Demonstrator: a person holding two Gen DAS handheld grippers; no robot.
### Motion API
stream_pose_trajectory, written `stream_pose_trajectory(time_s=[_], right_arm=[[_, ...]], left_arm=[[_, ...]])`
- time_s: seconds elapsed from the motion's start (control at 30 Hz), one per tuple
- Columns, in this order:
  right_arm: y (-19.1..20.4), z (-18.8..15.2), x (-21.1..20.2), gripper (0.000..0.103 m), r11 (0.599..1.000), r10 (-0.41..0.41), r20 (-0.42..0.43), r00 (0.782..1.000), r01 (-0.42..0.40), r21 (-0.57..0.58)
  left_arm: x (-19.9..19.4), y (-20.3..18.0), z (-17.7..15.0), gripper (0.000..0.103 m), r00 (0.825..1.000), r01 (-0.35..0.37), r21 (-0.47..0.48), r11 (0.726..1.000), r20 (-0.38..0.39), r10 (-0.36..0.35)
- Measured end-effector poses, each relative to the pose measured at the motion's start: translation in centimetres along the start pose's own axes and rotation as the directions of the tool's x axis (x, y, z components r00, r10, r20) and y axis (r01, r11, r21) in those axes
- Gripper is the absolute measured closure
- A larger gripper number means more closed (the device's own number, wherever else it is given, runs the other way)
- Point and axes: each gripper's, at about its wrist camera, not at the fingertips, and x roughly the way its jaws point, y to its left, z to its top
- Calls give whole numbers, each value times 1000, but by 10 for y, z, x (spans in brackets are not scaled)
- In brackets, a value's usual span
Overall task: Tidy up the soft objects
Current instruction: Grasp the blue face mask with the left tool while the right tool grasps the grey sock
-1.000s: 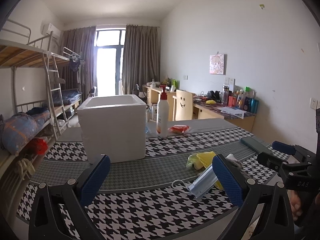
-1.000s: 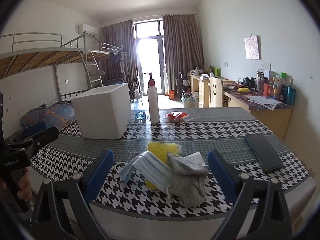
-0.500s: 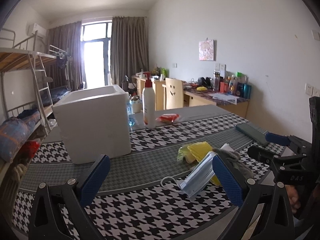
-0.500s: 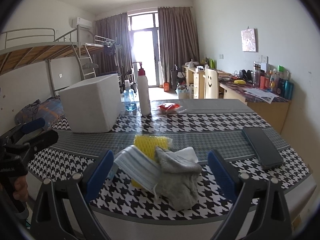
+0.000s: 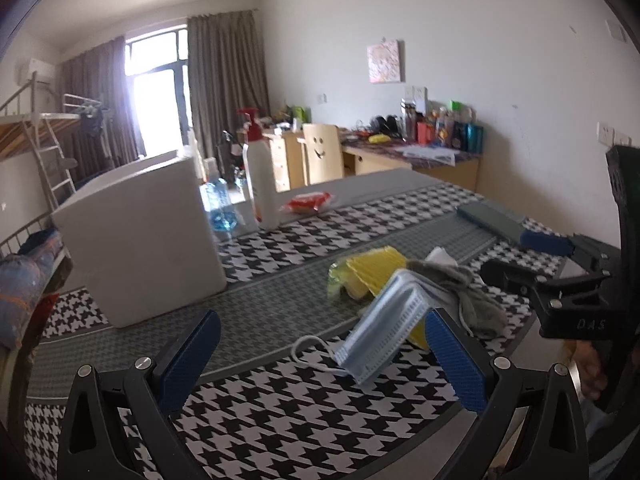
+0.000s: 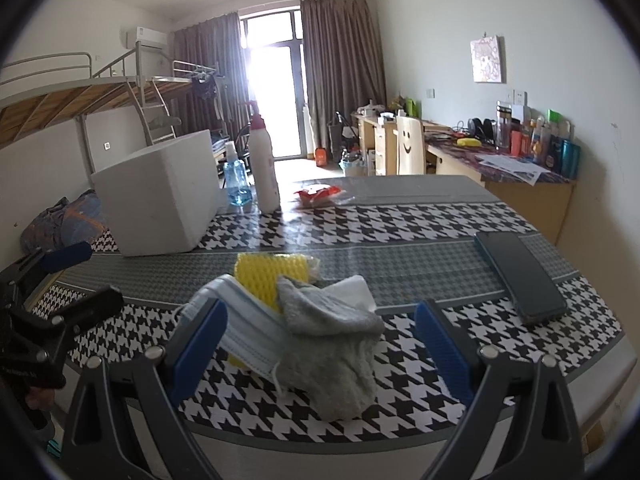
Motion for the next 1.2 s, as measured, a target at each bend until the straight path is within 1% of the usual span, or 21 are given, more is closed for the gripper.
stream_pose_trajectory(time_s=[0.07, 0.17, 0.27, 0.43, 0.57, 0.67, 0.73, 0.87, 1.07, 1.2], right_arm=[[-2, 0, 1, 6, 1000, -3, -5, 1000, 3, 6], [-6, -1, 3, 6, 1000, -10, -12, 1000, 10, 12], [-9, -2, 5, 6, 1000, -17, -21, 1000, 17, 15], [-14, -5, 9, 6, 999, -31, -38, 999, 32, 19], [-17, -6, 12, 6, 999, -30, -52, 998, 31, 21], [-20, -6, 15, 6, 999, -32, -61, 998, 34, 26], [-22, -6, 16, 6, 999, -27, -63, 998, 29, 33], [-24, -7, 20, 6, 999, -23, -67, 997, 25, 38], [-25, -7, 28, 6, 999, -1, -83, 997, 5, 41], [-24, -7, 34, 6, 999, 19, -102, 995, -15, 42]], left_arm=[[4, -6, -1, 1, 1000, 13, 24, 1000, -12, -13], [13, -12, -1, 1, 999, 4, 53, 999, -42, -2], [21, -19, -2, 1, 997, 17, 96, 995, -73, -10], [35, -27, -2, 1, 994, 27, 129, 991, -112, -13], [46, -29, -3, 2, 991, -24, 159, 987, -126, 45], [55, -27, -3, 8, 987, -38, 159, 987, -146, 62], [59, -27, -4, 16, 986, -31, 157, 987, -158, 56], [65, -28, -4, 26, 985, -18, 151, 988, -168, 44], [70, -29, -4, 40, 985, 28, 129, 991, -174, -5], [77, -31, -2, 55, 977, 68, 126, 990, -208, -40]])
